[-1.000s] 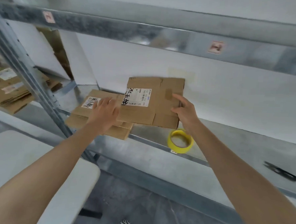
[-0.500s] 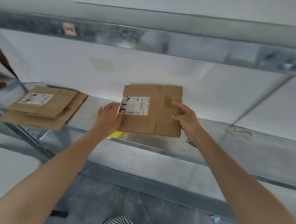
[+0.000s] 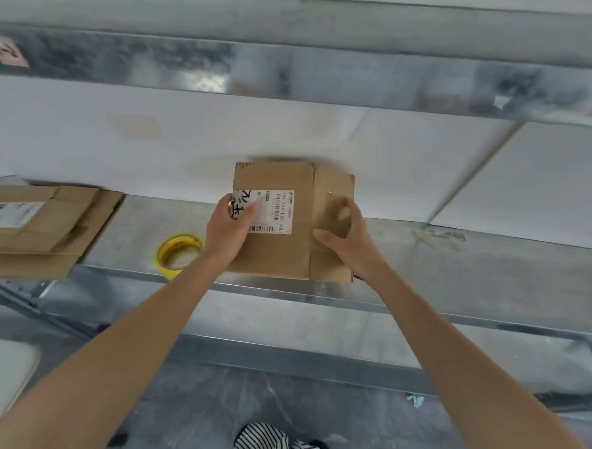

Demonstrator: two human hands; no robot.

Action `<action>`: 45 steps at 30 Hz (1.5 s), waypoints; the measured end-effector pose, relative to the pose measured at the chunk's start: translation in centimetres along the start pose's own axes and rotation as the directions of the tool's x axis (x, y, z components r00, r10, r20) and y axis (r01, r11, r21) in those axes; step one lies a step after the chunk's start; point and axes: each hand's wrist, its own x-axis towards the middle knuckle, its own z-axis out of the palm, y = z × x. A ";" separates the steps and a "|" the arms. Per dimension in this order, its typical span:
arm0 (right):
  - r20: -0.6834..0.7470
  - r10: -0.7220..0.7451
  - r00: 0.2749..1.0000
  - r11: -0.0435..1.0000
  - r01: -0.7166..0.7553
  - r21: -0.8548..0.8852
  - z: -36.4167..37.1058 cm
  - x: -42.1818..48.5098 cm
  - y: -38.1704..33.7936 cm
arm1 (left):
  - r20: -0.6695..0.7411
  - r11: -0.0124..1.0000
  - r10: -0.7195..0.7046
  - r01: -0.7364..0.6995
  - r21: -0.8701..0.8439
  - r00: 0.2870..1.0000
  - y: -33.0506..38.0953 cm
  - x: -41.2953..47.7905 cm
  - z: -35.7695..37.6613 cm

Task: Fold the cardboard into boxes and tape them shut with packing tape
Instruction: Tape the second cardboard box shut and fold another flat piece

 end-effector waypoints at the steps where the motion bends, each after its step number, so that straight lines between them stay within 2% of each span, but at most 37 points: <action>1: -0.012 0.006 1.000 1.000 -0.006 -0.005 0.5 0.1 0.0 | -0.019 1.000 0.029 -0.029 -0.001 0.999 0.0 -0.2 0.0; 7: 0.015 -0.060 0.998 0.996 0.059 0.063 3.2 -0.4 -1.0 | -0.053 0.996 0.089 -0.090 -0.011 0.995 -0.5 -1.1 -1.0; 9: 0.028 -0.111 0.993 0.994 0.111 0.013 3.6 -0.8 -1.2 | -0.043 0.991 0.130 -0.131 -0.030 0.991 -0.9 -1.4 -1.5; 11: 0.040 -0.160 0.986 0.987 0.161 -0.015 4.0 -1.2 -1.4 | -0.015 0.981 0.193 -0.193 -0.014 0.981 -1.4 -1.8 -1.8; 15: 0.050 -0.171 0.984 0.985 0.171 0.008 4.9 -1.6 -1.4 | 0.119 0.956 0.294 -0.291 -0.039 0.948 -2.7 -3.1 -1.7; 24: -0.067 -0.152 0.986 0.988 0.154 0.020 3.8 0.3 -2.9 | 0.124 0.971 0.233 -0.238 0.023 0.964 -2.7 -3.0 -2.2; 32: -0.112 -0.173 0.979 0.985 0.175 0.010 4.1 2.5 -5.4 | 0.116 0.974 0.228 -0.226 -0.033 0.967 -2.0 -3.2 -1.2; 36: -0.151 -0.105 0.983 0.994 0.108 0.012 4.4 3.6 -6.5 | 0.118 0.971 0.238 -0.233 -0.060 0.964 -1.9 -3.1 -1.1; 45: -0.029 -0.103 0.994 0.994 0.103 -0.022 3.0 2.6 -6.0 | 0.103 0.955 0.290 -0.280 -0.102 0.951 -1.6 -2.1 -1.2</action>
